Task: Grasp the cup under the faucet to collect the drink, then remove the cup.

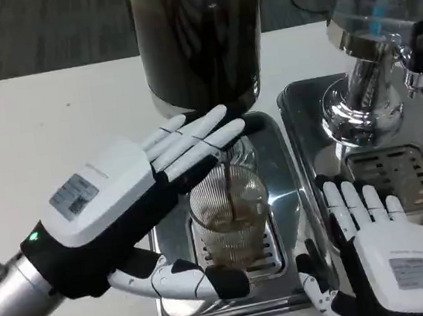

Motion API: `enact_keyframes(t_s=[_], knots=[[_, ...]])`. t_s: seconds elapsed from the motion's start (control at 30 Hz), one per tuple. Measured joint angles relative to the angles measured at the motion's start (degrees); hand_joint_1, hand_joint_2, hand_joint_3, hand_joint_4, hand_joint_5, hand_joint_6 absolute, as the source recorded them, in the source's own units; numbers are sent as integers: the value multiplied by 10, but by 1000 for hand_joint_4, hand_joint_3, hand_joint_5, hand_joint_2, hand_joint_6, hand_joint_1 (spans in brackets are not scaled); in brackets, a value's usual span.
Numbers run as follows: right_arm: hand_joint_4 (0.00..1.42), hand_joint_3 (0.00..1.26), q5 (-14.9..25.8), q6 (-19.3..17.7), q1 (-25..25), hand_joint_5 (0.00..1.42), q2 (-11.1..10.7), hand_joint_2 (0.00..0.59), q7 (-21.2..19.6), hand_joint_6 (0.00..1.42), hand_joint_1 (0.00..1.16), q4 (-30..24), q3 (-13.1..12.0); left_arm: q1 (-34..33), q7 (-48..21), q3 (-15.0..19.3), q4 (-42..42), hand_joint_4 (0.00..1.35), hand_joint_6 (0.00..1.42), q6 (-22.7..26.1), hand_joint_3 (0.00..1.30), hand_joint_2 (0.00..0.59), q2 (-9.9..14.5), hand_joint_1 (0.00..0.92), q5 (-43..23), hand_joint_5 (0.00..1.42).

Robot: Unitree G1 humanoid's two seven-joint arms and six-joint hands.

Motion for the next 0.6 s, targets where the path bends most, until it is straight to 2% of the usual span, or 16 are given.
enact_keyframes(t_s=[0.6], knots=[[0, 0, 9, 0, 0, 0, -3, 408, 0, 2, 363, 0, 0, 10, 56, -20, -10, 0, 40, 6, 84, 115, 23, 0, 29, 107]])
